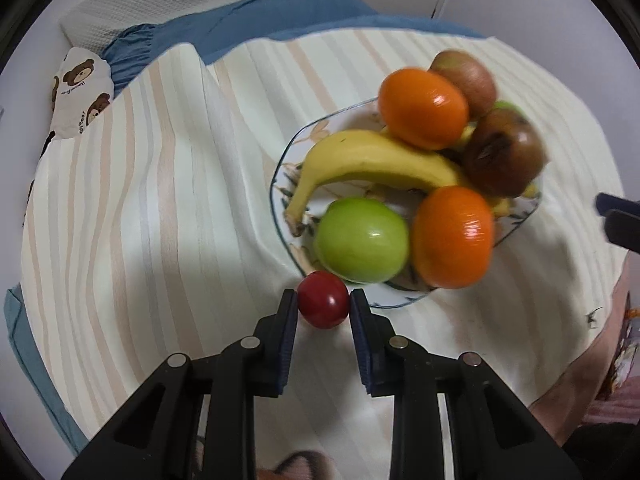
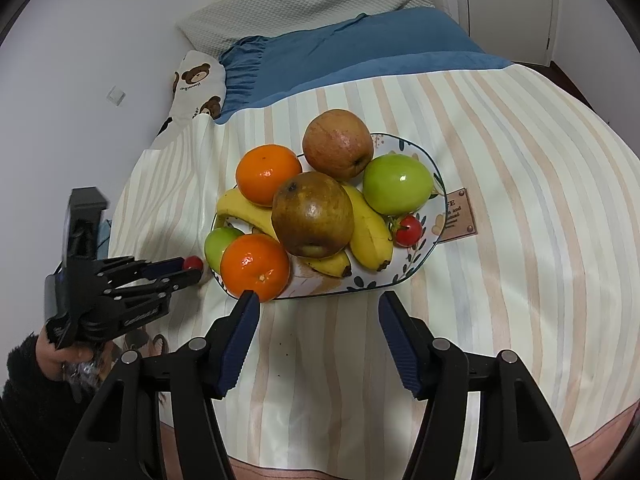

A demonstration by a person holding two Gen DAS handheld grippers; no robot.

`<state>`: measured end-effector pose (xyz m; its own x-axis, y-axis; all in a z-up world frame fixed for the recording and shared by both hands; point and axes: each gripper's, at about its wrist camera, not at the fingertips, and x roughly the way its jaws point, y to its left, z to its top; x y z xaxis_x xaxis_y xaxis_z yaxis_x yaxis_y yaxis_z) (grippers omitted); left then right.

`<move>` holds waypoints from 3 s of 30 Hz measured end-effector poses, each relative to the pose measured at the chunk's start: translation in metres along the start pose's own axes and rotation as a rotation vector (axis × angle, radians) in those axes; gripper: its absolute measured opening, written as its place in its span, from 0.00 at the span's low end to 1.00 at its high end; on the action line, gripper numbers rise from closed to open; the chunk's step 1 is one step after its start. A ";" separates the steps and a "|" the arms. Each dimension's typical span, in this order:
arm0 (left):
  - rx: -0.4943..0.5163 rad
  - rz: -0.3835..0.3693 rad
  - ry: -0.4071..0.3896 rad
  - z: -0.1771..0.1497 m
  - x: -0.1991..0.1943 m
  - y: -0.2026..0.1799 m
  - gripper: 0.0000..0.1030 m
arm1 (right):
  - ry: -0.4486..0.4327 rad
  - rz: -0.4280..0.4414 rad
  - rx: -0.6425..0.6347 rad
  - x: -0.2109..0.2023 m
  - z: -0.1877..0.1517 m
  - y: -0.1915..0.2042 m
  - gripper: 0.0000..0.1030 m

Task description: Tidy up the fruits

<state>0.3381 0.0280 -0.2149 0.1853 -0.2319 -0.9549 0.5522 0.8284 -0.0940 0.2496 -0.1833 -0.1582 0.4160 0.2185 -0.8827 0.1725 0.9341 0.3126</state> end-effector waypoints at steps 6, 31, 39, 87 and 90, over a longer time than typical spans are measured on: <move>0.030 -0.047 0.021 0.003 0.004 -0.033 0.23 | 0.003 -0.004 0.006 0.000 0.000 -0.002 0.63; -0.299 0.107 -0.086 -0.030 -0.047 -0.044 0.83 | -0.081 -0.250 -0.054 -0.019 0.003 0.003 0.97; -0.315 0.197 -0.150 -0.044 -0.108 -0.087 0.94 | -0.151 -0.282 -0.109 -0.077 -0.018 0.013 0.97; -0.363 0.360 -0.419 -0.077 -0.261 -0.182 1.00 | -0.384 -0.182 -0.175 -0.270 -0.087 0.020 0.97; -0.373 0.377 -0.426 -0.068 -0.253 -0.177 1.00 | -0.398 -0.197 -0.174 -0.256 -0.078 0.017 0.97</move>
<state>0.1380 -0.0249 0.0242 0.6560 -0.0102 -0.7547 0.0839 0.9947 0.0595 0.0764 -0.2018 0.0456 0.7060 -0.0606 -0.7056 0.1442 0.9878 0.0594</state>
